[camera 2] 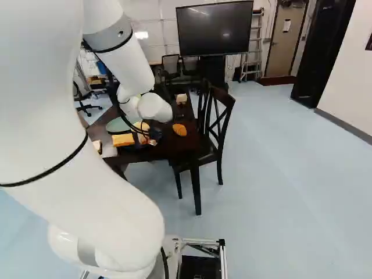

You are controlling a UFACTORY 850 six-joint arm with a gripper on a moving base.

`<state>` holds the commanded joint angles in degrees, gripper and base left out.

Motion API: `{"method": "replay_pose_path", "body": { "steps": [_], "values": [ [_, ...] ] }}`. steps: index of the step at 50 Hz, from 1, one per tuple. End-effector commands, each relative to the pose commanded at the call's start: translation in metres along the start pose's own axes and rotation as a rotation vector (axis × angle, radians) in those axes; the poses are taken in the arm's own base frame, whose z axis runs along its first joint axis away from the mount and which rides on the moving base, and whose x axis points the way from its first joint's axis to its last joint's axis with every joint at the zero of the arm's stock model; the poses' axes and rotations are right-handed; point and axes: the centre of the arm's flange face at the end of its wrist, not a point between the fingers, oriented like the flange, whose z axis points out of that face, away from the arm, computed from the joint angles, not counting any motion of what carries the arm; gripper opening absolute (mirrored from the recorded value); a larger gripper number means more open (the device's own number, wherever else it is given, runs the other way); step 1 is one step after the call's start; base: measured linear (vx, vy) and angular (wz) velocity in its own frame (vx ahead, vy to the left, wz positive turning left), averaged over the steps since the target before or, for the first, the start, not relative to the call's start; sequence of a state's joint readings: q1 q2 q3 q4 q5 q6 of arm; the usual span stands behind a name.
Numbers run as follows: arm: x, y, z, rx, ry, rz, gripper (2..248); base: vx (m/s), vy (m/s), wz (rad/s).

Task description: Move the croissant to the empty plate

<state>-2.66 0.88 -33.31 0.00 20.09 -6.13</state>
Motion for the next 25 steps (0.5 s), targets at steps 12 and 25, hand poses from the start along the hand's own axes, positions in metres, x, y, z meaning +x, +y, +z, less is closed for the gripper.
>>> {"method": "replay_pose_path", "body": {
  "steps": [12,25],
  "values": [
    [0.010,0.001,-0.009,-0.003,0.030,-0.133,247,0.000,0.000,0.000],
    [0.012,0.001,-0.006,-0.003,0.027,-0.261,247,0.000,0.000,0.000]
  ]
}}
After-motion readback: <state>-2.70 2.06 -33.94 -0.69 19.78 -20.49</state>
